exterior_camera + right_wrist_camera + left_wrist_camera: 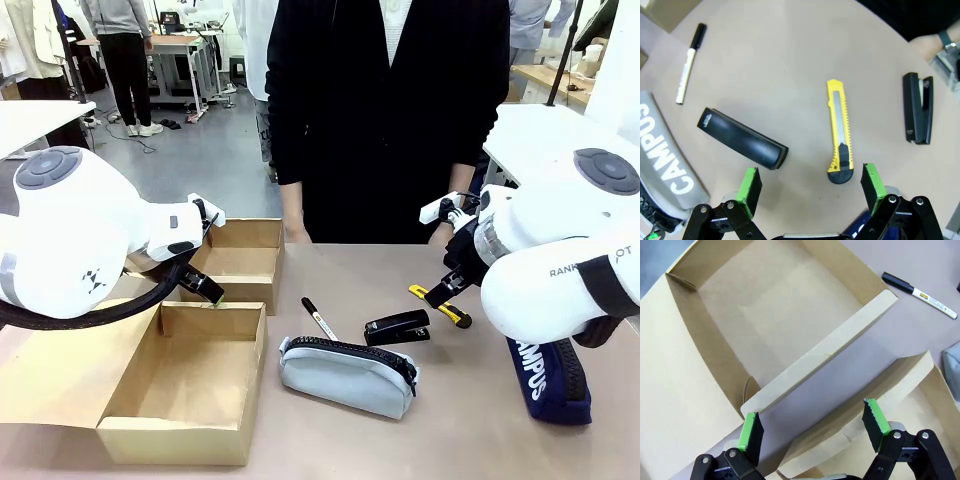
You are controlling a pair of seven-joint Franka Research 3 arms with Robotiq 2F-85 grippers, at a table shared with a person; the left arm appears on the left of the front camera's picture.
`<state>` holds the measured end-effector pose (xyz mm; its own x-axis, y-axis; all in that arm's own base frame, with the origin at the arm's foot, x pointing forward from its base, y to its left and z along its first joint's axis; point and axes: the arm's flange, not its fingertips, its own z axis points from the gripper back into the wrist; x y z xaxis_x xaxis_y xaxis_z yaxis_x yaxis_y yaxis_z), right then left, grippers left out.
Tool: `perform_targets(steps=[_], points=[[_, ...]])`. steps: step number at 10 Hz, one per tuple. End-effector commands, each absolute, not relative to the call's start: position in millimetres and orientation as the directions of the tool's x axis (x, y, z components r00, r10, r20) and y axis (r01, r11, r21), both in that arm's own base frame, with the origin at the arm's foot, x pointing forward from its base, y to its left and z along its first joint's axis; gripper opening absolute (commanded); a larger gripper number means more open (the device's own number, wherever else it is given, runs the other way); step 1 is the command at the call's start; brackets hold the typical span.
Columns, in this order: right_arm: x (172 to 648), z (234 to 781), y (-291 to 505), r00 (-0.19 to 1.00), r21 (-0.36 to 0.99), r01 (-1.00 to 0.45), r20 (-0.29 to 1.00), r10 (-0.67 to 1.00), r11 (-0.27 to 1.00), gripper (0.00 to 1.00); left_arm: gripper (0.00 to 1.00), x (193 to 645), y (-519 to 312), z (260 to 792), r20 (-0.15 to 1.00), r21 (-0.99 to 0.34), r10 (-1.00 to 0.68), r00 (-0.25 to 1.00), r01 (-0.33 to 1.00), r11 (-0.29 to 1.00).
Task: Place items inside the box.
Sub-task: Pick up a Pencil pouch or Stapler and place it inside the Mailer Box closest to the robot.
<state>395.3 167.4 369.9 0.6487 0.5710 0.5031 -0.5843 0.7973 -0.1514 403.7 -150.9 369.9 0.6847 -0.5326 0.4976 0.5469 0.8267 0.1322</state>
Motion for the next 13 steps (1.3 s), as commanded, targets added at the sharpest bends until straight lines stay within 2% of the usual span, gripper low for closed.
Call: perform_targets(steps=[1, 3, 4, 5, 6, 7, 8, 9, 10, 11, 12, 13], points=[[395, 370, 167, 0.649, -0.151, -0.584, 0.504, 0.57, 0.798, 1.0, 1.0, 404, -151, 370, 0.498, 0.132, -0.533, 0.685, 0.547, 0.827], [395, 370, 167, 0.649, -0.151, -0.584, 0.503, 0.571, 0.797, 1.0, 1.0, 404, -151, 370, 0.498, 0.132, -0.533, 0.685, 0.547, 0.827], [389, 390, 159, 0.641, -0.129, -0.605, 0.507, 0.576, 0.786, 1.0, 1.0, 394, -146, 392, 0.508, 0.081, -0.556, 0.658, 0.606, 0.791], [377, 428, 139, 0.655, -0.046, -0.615, 0.526, 0.543, 0.787, 1.0, 1.0, 378, -140, 429, 0.478, -0.013, -0.554, 0.682, 0.636, 0.772], [359, 468, 114, 0.717, 0.053, -0.569, 0.521, 0.463, 0.821, 1.0, 1.0, 355, -126, 472, 0.522, -0.124, -0.516, 0.679, 0.659, 0.742], [338, 501, 83, 0.797, 0.22, -0.503, 0.491, 0.351, 0.836, 1.0, 1.0, 332, -111, 507, 0.539, -0.196, -0.458, 0.707, 0.634, 0.748], [315, 523, 37, 0.833, 0.416, -0.479, 0.492, 0.252, 0.773, 1.0, 1.0, 314, -77, 534, 0.576, -0.377, -0.417, 0.703, 0.681, 0.628], [300, 530, -12, 0.877, 0.583, -0.407, 0.464, 0.123, 0.703, 1.0, 1.0, 307, -35, 545, 0.575, -0.531, -0.335, 0.746, 0.652, 0.541], [293, 525, -71, 0.904, 0.721, -0.298, 0.423, -0.058, 0.625, 1.0, 1.0, 307, 21, 544, 0.572, -0.648, -0.163, 0.804, 0.565, 0.511], [293, 507, -130, 0.912, 0.829, -0.194, 0.349, -0.215, 0.525, 1.0, 1.0, 306, 78, 532, 0.55, -0.756, 0.035, 0.834, 0.479, 0.446], [296, 481, -184, 0.894, 0.922, -0.103, 0.25, -0.371, 0.373, 1.0, 1.0, 299, 130, 508, 0.485, -0.856, 0.303, 0.821, 0.374, 0.356], [297, 461, -216, 0.844, 0.968, -0.091, 0.2, -0.498, 0.235, 1.0, 1.0, 292, 150, 487, 0.44, -0.891, 0.399, 0.804, 0.338, 0.301]])
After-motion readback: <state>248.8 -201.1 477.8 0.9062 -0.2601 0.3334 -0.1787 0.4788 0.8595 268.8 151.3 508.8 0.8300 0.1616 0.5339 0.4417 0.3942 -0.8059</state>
